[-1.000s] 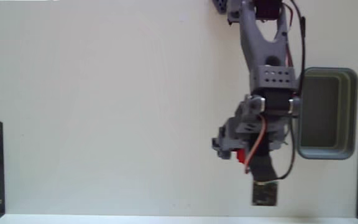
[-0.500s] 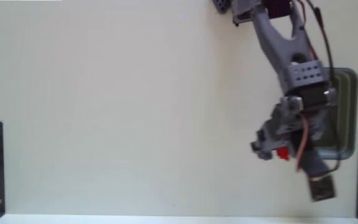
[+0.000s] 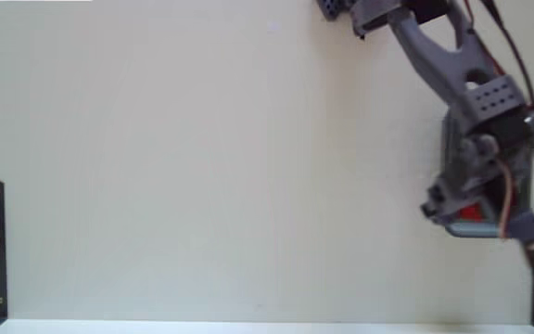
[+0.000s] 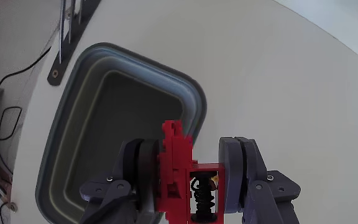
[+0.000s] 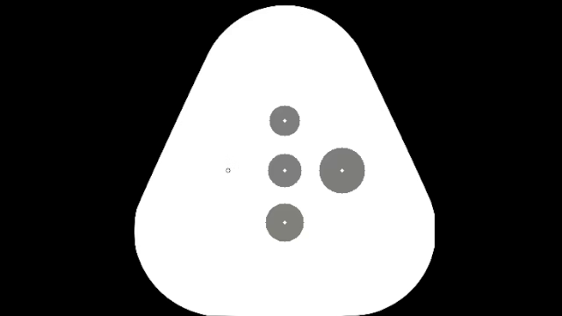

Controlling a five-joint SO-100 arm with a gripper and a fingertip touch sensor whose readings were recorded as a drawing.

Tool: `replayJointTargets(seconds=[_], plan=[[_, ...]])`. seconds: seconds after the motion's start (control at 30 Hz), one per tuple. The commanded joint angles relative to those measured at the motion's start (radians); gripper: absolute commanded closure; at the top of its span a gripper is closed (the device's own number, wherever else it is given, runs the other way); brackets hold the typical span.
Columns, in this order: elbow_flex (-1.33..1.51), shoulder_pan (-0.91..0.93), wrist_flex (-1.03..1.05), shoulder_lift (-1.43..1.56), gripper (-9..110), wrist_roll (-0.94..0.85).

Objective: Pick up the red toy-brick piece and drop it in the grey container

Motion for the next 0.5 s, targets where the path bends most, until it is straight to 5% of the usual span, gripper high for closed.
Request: replayJointTargets(seconds=[0.0, 0.47], plan=[[-0.002, -0.054, -0.02, 0.05, 49, 0.003], [0.008, -0.164, -0.026, 0.054, 49, 0.003]])
